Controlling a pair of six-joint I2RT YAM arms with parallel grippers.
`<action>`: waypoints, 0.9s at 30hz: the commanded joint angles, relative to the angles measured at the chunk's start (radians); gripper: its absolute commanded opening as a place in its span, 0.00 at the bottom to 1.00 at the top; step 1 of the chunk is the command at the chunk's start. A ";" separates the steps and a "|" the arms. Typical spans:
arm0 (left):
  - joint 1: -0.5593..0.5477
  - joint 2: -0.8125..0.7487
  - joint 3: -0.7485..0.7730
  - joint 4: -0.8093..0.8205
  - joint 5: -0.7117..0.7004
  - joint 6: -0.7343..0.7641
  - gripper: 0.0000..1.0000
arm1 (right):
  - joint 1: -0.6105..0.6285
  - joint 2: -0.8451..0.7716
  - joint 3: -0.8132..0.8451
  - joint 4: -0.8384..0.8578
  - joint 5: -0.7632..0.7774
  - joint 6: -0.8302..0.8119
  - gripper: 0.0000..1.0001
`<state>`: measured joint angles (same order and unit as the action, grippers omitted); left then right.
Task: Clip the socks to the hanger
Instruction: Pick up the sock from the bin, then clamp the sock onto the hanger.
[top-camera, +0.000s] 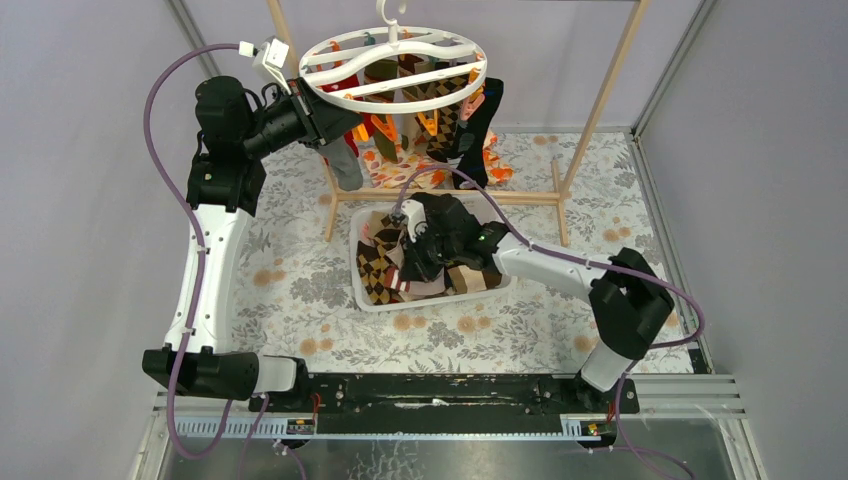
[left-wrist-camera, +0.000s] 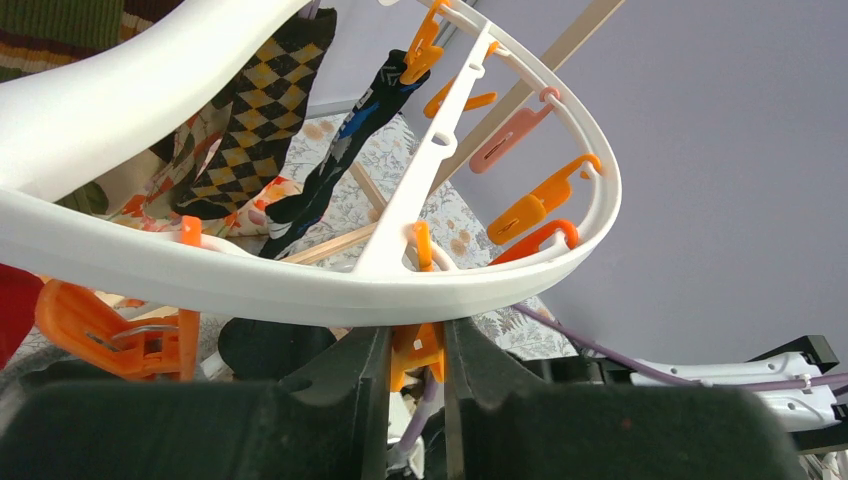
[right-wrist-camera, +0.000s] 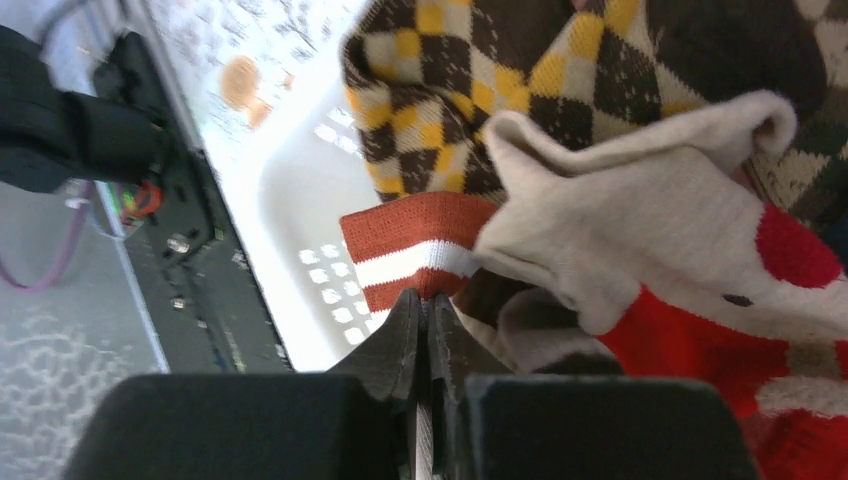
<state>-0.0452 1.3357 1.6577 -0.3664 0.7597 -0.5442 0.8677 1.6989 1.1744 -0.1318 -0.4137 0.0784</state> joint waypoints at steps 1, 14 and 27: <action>-0.004 -0.017 -0.005 -0.017 0.004 0.009 0.10 | -0.036 -0.078 0.022 0.091 -0.110 0.042 0.00; -0.004 -0.013 -0.008 -0.018 0.018 -0.002 0.10 | -0.134 -0.368 -0.359 0.853 -0.167 0.316 0.02; -0.012 -0.019 -0.044 0.002 0.039 -0.047 0.10 | -0.100 -0.300 -0.283 1.282 0.238 0.450 0.01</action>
<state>-0.0483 1.3304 1.6314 -0.3653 0.7803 -0.5701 0.7425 1.3502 0.7811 0.9436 -0.3084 0.4866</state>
